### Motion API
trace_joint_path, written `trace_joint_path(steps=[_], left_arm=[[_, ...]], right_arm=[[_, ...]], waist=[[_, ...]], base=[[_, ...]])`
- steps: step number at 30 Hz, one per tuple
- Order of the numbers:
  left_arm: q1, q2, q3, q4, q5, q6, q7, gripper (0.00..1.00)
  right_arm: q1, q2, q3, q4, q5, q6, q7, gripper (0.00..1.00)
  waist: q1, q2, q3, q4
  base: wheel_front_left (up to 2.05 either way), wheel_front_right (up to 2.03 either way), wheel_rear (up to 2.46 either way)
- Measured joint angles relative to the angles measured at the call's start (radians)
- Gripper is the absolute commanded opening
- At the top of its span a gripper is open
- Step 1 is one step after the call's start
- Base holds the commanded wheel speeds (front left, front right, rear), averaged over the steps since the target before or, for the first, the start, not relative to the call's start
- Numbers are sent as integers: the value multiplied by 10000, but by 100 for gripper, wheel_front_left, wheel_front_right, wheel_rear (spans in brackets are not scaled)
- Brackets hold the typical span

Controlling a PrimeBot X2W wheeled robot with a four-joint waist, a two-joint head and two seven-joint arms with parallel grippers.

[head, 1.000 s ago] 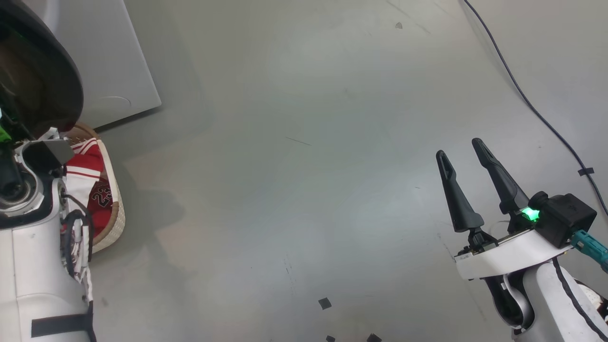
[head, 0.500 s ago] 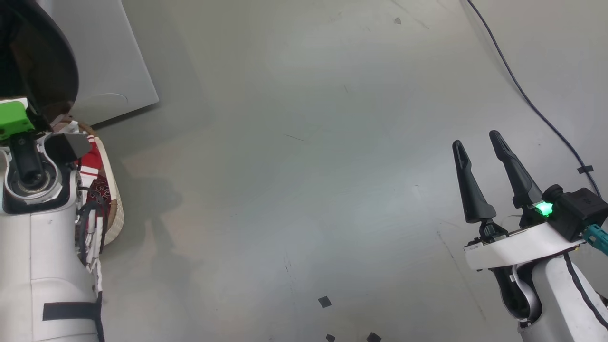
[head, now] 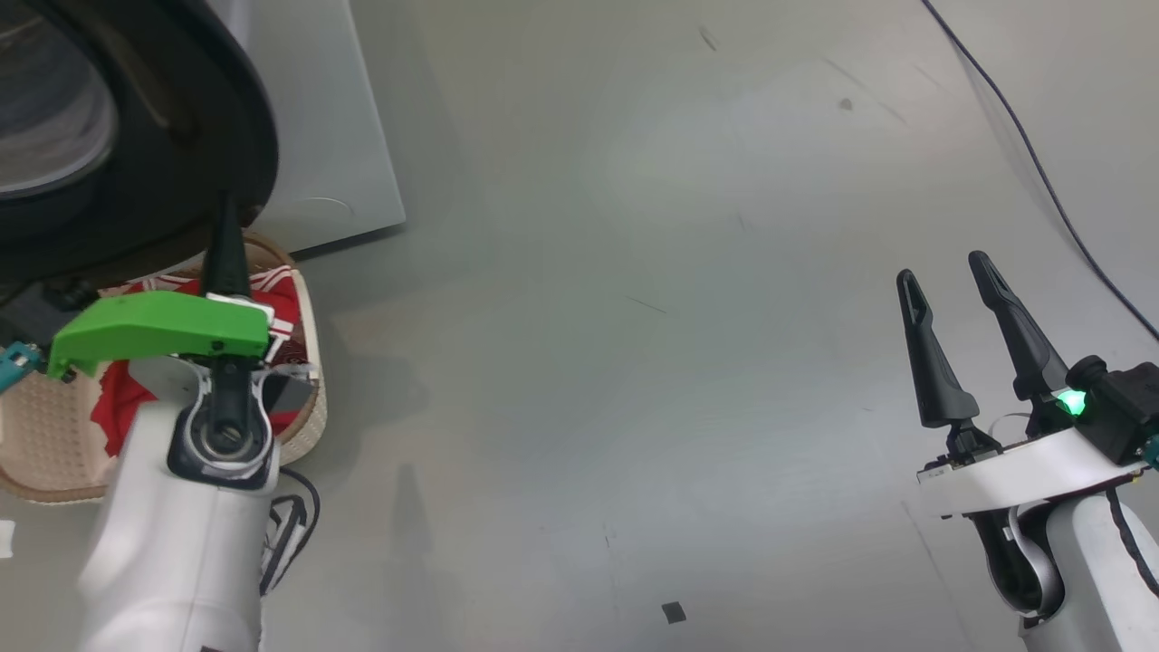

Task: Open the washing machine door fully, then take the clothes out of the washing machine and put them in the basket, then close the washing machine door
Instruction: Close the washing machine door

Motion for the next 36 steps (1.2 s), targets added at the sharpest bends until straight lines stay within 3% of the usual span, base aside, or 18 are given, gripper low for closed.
trace_joint_path(steps=[7, 10, 19, 22, 31, 36], left_arm=[[639, 71, -1035, 19, 1091, -111, -29, 0], [999, 351, -1818, -17, 2330, -186, -382, 0], [1720, 414, -2560, -245, 3843, -196, -1237, 0], [1993, 848, -2895, -282, 4930, -221, -1379, 0], [3115, 1049, -2798, -748, 6159, 255, -1411, 0], [3248, 1043, -2274, -1783, 7252, 510, -1409, 0]], right_arm=[[315, -230, -190, 13, -40, 0, 0, 100], [535, -313, -416, 12, -173, 0, 0, 100], [994, -293, -723, -10, -405, 0, 0, 100], [1142, -267, -711, -13, -476, 0, 0, 100], [1586, -25, -731, -54, -621, 0, 0, 100], [1720, -2, -711, -107, -663, 0, 0, 100]], waist=[[0, 0, -421, 756], [0, 0, -706, 1291], [0, 0, -1346, 2517], [0, 0, -1578, 2873], [0, 0, -2268, 3666], [0, 0, -2456, 4027]], base=[[0, 0, 0], [0, 0, 0], [0, 0, 0], [0, 0, 0], [0, 0, 0], [0, 0, 0]])
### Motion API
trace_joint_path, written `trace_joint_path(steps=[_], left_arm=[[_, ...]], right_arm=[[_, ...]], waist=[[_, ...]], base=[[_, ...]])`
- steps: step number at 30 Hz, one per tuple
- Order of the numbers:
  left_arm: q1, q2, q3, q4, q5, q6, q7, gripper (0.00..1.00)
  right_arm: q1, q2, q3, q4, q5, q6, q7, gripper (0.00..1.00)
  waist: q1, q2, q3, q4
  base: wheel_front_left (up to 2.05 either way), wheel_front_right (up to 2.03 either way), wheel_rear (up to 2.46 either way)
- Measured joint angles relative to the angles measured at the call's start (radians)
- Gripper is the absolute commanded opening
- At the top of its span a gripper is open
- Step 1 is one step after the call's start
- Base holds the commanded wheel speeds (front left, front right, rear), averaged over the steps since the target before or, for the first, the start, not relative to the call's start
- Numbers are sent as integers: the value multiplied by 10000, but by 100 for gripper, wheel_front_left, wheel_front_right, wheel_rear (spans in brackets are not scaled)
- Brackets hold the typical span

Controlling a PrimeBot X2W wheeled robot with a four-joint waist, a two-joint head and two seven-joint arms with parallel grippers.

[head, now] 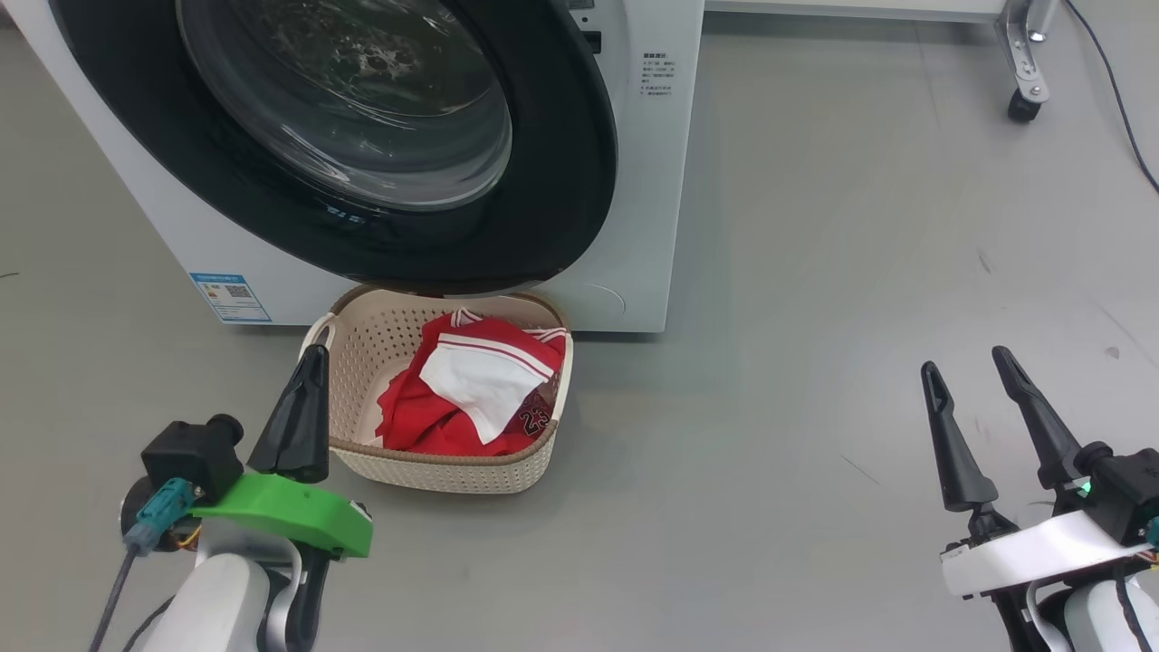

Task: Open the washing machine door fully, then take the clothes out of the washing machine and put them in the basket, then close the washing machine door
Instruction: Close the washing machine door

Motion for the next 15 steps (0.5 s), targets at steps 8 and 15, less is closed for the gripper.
trace_joint_path(steps=[8, 15], left_arm=[[417, 163, 314, -1463, 2355, 763, -2, 0], [1188, -259, 320, -1929, 2917, 1001, 0, 100]], right_arm=[[2, 58, 201, -75, -59, 0, 0, 100], [19, 69, 257, -75, -117, 0, 0, 100]], waist=[[0, 0, -66, 167], [0, 0, -48, 154]], base=[[0, 0, 0], [0, 0, 0]])
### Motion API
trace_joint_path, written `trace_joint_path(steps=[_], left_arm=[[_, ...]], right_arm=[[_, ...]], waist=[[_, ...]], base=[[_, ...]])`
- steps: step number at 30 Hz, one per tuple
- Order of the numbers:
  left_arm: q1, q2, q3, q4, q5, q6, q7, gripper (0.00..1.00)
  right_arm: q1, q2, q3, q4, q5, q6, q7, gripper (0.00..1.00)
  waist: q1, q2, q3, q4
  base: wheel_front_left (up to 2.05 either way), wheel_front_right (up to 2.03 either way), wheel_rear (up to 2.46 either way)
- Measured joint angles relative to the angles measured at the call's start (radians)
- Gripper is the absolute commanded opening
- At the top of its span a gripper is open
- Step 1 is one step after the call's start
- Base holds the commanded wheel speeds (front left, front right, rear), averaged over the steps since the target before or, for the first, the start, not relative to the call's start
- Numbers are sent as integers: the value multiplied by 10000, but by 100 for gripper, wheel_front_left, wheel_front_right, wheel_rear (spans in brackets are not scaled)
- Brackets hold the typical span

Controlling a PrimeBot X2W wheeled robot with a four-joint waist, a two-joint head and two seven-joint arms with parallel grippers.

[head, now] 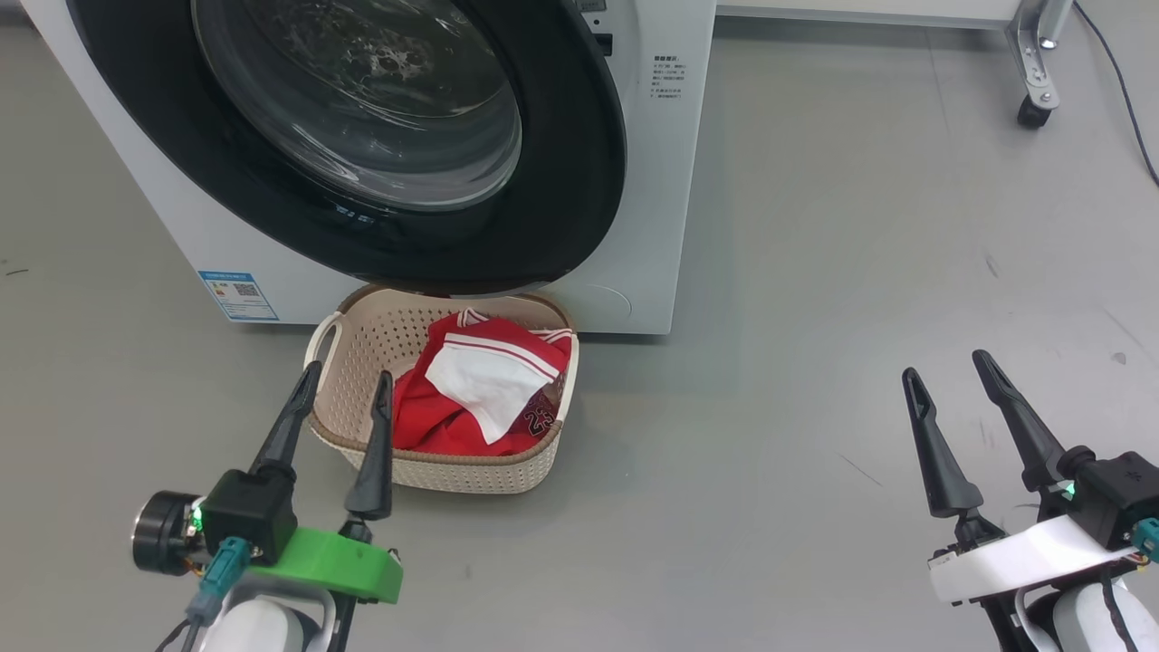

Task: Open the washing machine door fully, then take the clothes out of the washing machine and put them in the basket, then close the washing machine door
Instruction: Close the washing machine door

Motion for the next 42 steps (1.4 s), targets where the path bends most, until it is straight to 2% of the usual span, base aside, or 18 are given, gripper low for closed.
trace_joint_path(steps=[13, 36, 42], left_arm=[[667, -428, 96, -360, 359, 88, 0, 100], [812, -662, 178, -629, 771, -15, 0, 100], [903, -748, 360, -675, 554, -31, 0, 100]], right_arm=[[69, 12, 63, -6, 0, 0, 0, 100], [68, 2, 25, -113, 0, 0, 0, 100], [69, -12, -29, -203, 2, 0, 0, 100]], waist=[[0, 0, 96, -21], [0, 0, 338, 65], [0, 0, 423, 109]], base=[[0, 0, 0], [0, 0, 0], [0, 0, 0]])
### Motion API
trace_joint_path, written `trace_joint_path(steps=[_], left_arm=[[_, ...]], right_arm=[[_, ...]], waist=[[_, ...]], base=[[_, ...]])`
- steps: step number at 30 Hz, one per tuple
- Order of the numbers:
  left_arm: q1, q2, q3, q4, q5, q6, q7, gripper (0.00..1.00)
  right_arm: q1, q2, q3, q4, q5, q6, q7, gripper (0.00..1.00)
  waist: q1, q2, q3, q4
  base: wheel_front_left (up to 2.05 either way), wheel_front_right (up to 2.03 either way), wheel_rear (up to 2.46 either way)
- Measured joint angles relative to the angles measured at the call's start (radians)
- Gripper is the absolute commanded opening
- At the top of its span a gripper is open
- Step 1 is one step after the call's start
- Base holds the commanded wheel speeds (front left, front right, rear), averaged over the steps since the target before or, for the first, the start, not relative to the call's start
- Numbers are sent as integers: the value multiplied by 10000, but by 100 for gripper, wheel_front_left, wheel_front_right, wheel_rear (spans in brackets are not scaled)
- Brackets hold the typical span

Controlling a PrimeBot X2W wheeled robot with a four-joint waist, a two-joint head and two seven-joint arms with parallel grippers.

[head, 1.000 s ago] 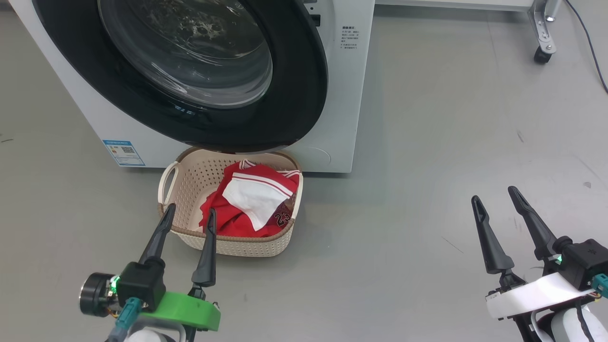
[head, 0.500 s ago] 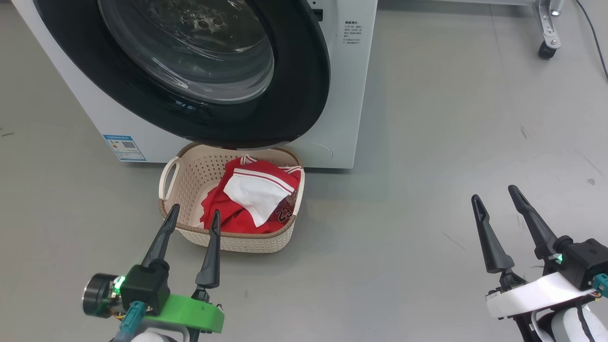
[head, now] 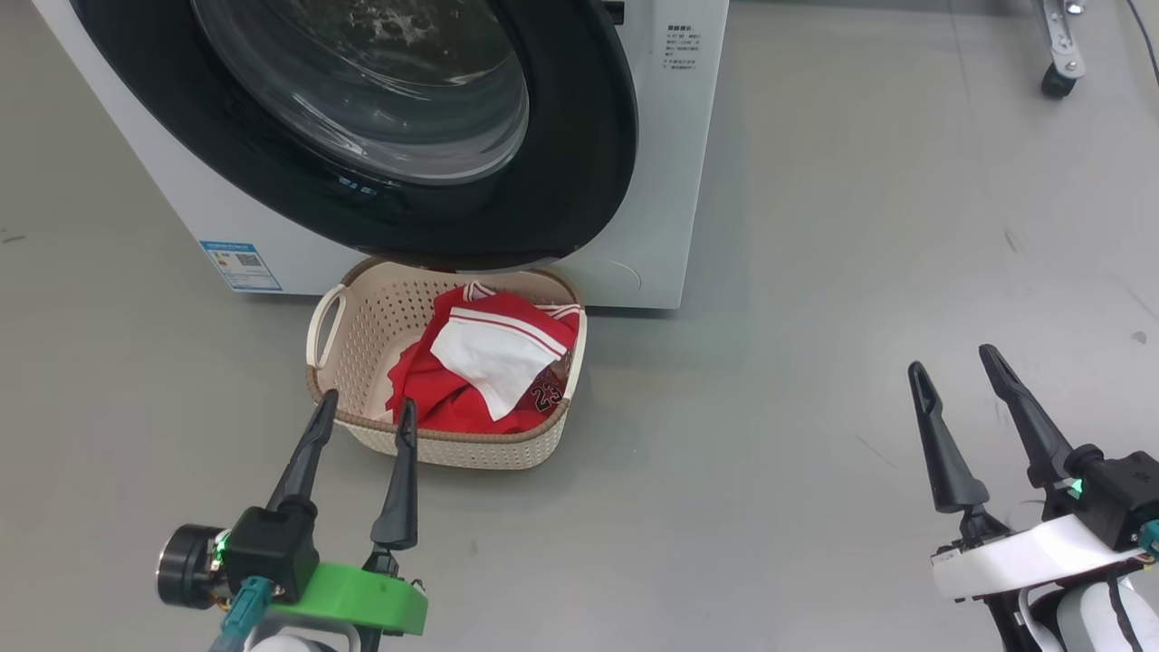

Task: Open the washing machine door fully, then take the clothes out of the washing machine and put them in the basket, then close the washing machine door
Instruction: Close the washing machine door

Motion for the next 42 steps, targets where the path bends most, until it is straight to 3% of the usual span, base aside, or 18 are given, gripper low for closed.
trace_joint_path(steps=[1, 2, 3, 18, 42], left_arm=[[8, -2, -13, -4, 0, -40, 0, 100], [8, -2, -21, -13, 6, -69, -2, 100], [8, -6, -42, -25, 12, -73, 0, 100], [-218, -50, -696, -947, -1087, -58, -2, 100], [-1307, -73, -2514, -2533, -2006, 541, -2, 100]], right_arm=[[-1, -19, 6, -40, 4, 0, 0, 57], [-2, -56, 61, -127, 13, 0, 0, 25], [-14, -81, 107, -230, 17, 0, 0, 0], [-1533, -2077, 2019, -1200, -33, 0, 0, 0], [-6365, -5317, 3726, -1509, 727, 0, 270, 0]], waist=[[0, 0, 36, 15], [0, 0, 76, 32], [0, 0, 117, 52], [0, 0, 1351, 643], [0, 0, 4472, 2348]], base=[[0, 0, 0], [0, 0, 0], [0, 0, 0], [0, 0, 0], [0, 0, 0]])
